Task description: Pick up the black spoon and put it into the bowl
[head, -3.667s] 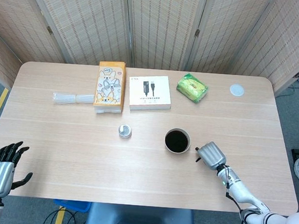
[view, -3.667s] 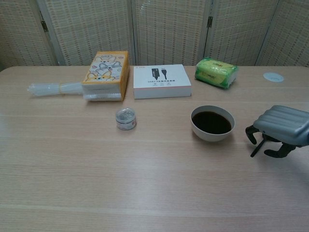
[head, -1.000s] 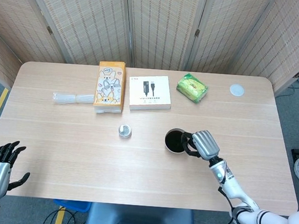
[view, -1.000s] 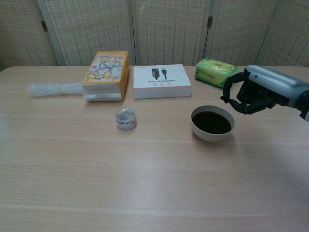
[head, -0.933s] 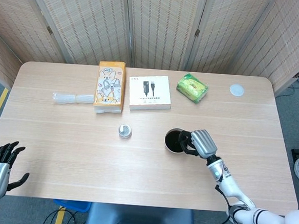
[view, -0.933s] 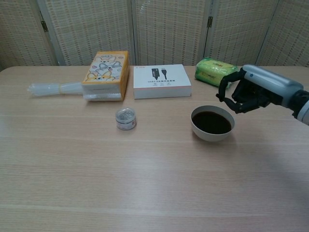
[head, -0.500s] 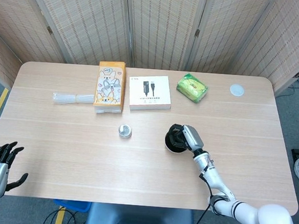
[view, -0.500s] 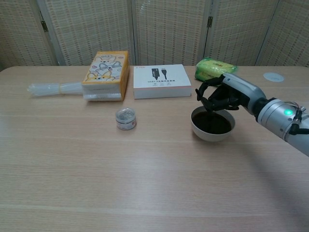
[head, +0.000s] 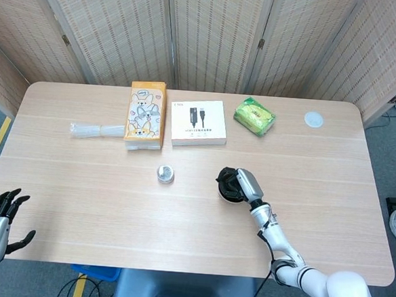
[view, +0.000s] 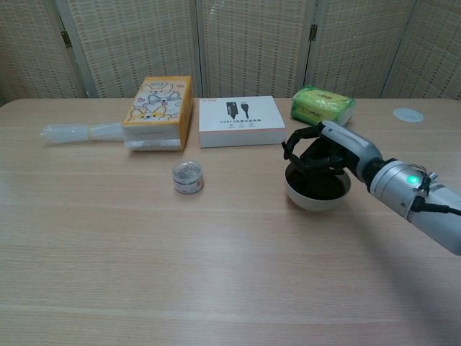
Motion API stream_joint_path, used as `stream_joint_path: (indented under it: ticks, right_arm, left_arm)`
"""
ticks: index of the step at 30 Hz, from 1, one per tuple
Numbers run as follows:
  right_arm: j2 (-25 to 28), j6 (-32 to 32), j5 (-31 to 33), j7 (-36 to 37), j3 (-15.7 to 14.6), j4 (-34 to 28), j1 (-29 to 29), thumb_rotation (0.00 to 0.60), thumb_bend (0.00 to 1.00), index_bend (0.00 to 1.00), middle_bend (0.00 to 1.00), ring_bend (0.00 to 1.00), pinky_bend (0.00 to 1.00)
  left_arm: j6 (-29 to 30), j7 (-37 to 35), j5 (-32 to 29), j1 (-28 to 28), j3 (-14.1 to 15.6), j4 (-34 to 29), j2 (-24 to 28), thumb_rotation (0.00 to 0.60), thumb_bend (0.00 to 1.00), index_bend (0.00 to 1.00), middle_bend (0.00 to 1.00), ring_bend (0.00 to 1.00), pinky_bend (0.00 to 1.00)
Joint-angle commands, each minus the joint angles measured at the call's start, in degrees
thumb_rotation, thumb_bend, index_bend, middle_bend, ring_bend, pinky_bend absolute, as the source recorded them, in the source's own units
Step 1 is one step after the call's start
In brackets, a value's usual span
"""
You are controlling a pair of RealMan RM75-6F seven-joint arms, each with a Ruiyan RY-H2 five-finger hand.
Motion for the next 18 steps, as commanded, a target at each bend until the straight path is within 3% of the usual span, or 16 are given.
stream_joint_path:
  ticks: [1,11,18]
  right_arm:
    - [0.2,0.4,-0.4,0.1,-0.5,-0.2,-0.3,0.600,0.51,0.64,1.00,1.00,1.00]
    - [3.5,0.4,-2.1,-1.9,-3.6,-1.6,-2.0,0.600,0.51,0.65,1.00,1.00,1.00]
    - [3.5,-0.9,-0.7,-1.8,-2.3,0.6,-1.5,0.600,0.53,0.65,1.00,1.00,1.00]
  left_arm:
    - [0.0,0.0,0.2,0.0,0.0,0.0,-0.1,0.600,0.27,0.22,0.13,0.13,0.15]
    - [0.1,0.2,0.2,0.1,0.1,0.0,-0.2,0.600,0.27,0.22,0.13,0.13,0.15]
    - [-0.1,0.2,0.1,0.1,0.0,0.2,-0.4,0.600,0.27,0.22,0.13,0.13,0.15]
